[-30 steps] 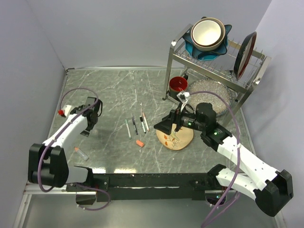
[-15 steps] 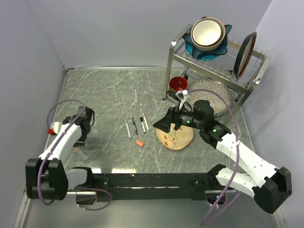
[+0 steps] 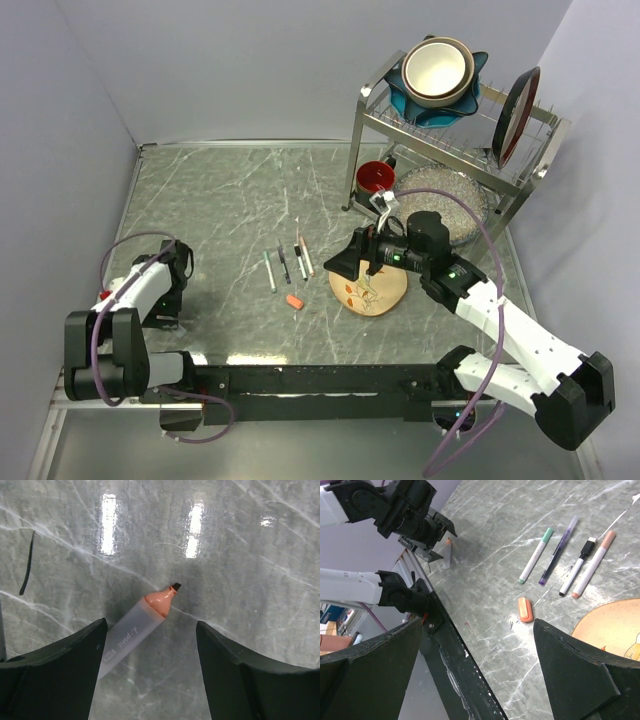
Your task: Insert the pens into the pen caps
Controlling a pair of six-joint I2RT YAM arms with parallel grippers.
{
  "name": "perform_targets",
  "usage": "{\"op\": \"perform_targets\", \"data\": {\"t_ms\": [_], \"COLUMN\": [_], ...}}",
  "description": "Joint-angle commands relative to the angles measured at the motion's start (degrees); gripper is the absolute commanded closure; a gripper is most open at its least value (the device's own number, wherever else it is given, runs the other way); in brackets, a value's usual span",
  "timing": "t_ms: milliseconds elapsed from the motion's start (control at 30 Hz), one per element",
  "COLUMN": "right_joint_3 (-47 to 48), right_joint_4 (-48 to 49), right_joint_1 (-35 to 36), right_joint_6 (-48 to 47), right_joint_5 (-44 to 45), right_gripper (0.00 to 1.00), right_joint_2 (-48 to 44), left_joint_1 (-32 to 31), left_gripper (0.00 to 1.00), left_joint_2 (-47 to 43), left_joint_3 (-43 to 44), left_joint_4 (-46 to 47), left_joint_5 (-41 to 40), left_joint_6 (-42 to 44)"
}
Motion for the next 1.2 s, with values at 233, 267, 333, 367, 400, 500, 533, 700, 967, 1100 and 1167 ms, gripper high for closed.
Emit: {"op": "perform_targets", "data": {"t_ms": [233,267,333,367,400,500,533,700,967,1100,1167], "right_joint_3": [0.84,0.75,0.58,0.32,0.14,-0.74,-1.00,-2.06,-5.05,-4.43,-4.78], "right_joint_4": [0.25,0.34,0.52,0.60,0.86,1.74,1.92,1.39,6.75,7.46,8.68], "right_joint_1": [0.26,0.26,0.34,0.34,0.34,0.34,0.34,0.43,0.61,0.96,1.31], "right_joint_6": [-1.82,-1.74,-1.65,-1.47,-1.39,-0.86,-0.51,0.46,2.39,2.57,3.18], "right_joint_5": [0.83,0.84,0.75,0.75,0.75,1.01,1.19,2.06,-0.74,-1.10,-0.57], "right_gripper": [0.00,0.00,0.00,0.00,0.00,0.00,0.00,0.00,0.00,0.00,0.00], "right_joint_2": [-3.20,-3.29,-3.64,-3.56,-3.82,-4.00,-3.91,-3.29,-0.41,3.38,4.87], "left_joint_1": [0.69,0.69,0.69,0.69,0.69,0.69,0.60,0.60,-10.08,-22.84,-29.50], "left_gripper": [0.40,0.42,0.51,0.54,0.58,0.77,0.91,0.99,0.99,0.99,0.99], "left_joint_2": [3.41,3.67,4.46,4.73,4.90,5.34,4.91,2.62,1.13,0.16,-0.54], "left_joint_3": [-3.36,-3.45,-3.97,-4.32,-4.67,-4.24,-4.24,-6.25,-3.54,2.16,3.32], "left_joint_4": [9.25,9.86,11.44,12.32,13.11,12.33,12.42,15.74,22.07,22.61,26.46], "left_joint_5": [5.19,5.63,6.77,7.39,7.91,7.92,7.92,10.02,13.89,11.09,11.60], "left_joint_6": [2.93,3.80,4.50,4.86,6.17,7.23,7.49,10.83,19.95,21.38,24.26]}}
